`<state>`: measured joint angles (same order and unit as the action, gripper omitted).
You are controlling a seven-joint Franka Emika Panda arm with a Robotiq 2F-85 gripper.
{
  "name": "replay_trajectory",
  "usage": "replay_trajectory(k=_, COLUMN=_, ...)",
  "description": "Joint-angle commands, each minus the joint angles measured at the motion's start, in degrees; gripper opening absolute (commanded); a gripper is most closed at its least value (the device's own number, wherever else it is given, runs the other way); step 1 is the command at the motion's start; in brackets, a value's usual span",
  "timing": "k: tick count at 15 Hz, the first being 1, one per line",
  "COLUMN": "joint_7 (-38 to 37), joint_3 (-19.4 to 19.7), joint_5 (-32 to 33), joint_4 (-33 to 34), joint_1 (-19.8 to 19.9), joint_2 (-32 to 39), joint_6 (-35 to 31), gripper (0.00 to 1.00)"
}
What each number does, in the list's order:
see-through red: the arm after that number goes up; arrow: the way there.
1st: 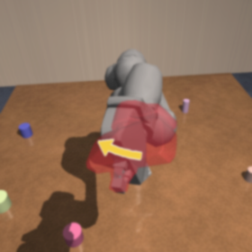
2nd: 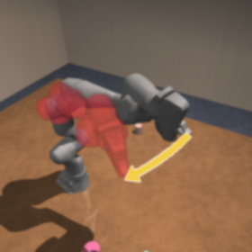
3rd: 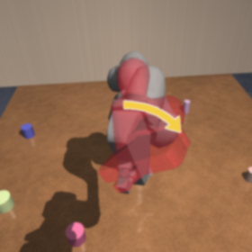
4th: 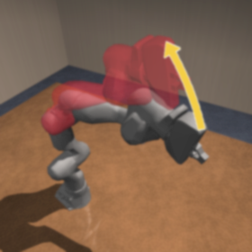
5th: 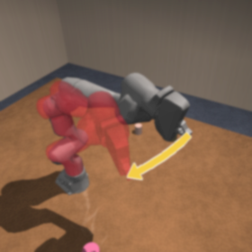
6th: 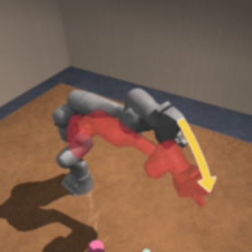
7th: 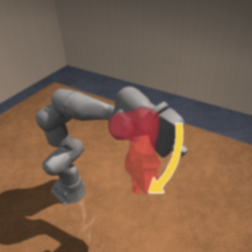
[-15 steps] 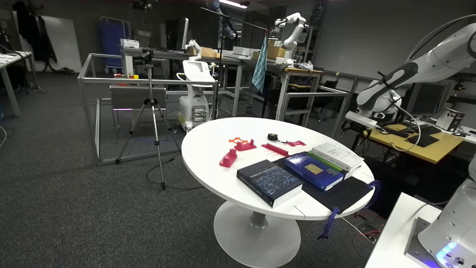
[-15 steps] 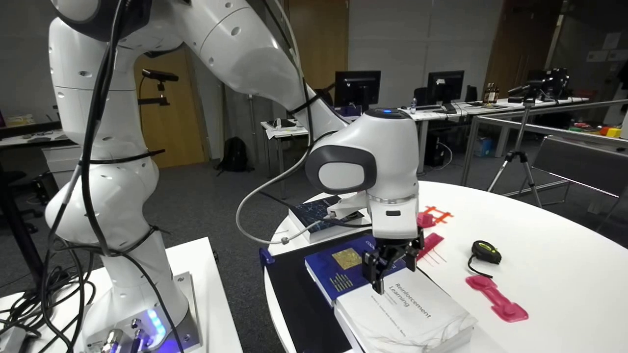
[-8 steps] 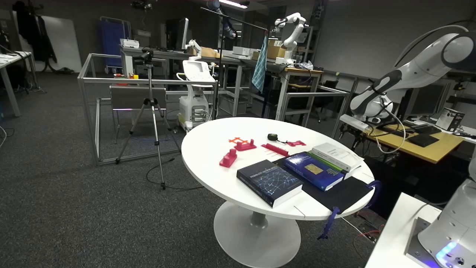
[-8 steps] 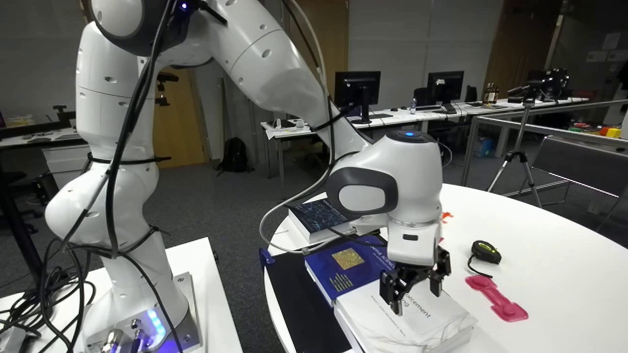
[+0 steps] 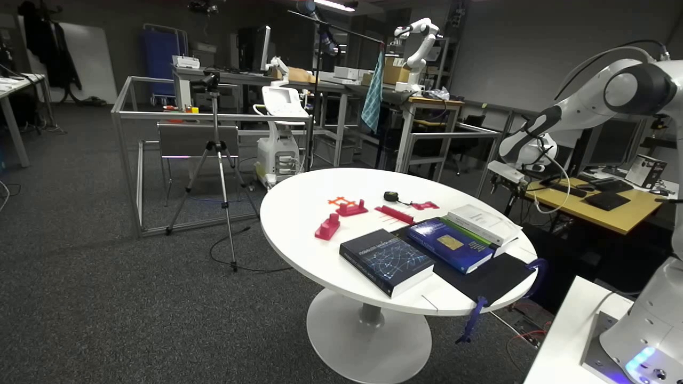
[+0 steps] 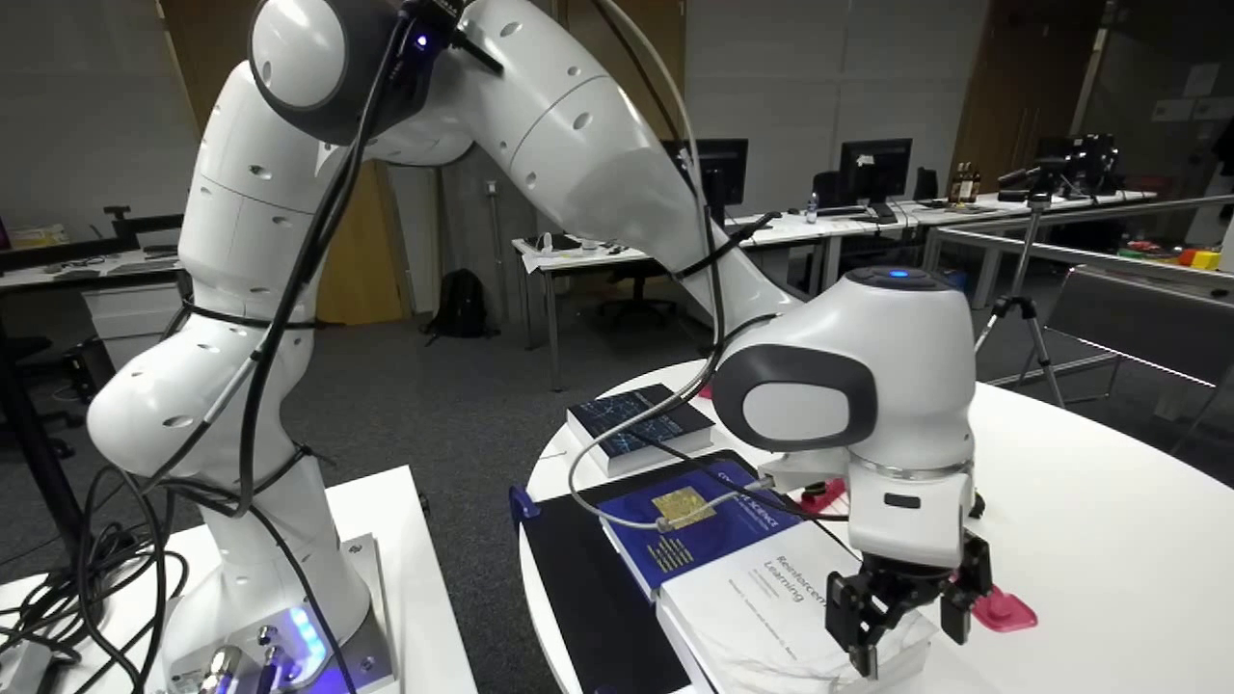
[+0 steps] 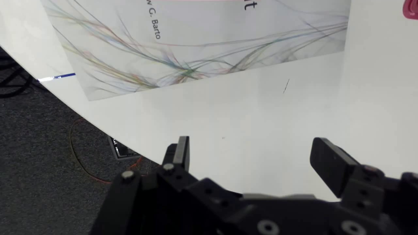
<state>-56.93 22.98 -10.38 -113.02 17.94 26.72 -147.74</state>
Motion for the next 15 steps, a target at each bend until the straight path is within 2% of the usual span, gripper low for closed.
replay_trajectory(k=1, joint_7=-1.61, joint_3=0.43, joint_5=-0.84, joint_4=4.71, joint_1=1.19, joint_2=3.96, joint_6=3.45, gripper=1.0)
replay_trajectory(k=5, joint_7=-1.53, joint_3=-1.15, joint_5=-4.02, joint_4=4.63, joint_1=2.77, joint_2=5.88, joint_6=6.49, gripper=1.0)
replay_trajectory(k=9, joint_7=0.97, joint_3=-3.09, joint_5=-7.45, joint_4=4.39, joint_1=3.93, joint_2=7.21, joint_6=4.85, gripper=1.0)
replay_trajectory(k=15, joint_7=4.34, joint_3=-2.77, joint_5=-5.28, joint_4=6.35, joint_1=3.64, joint_2=8.92, joint_6=4.66, gripper=1.0)
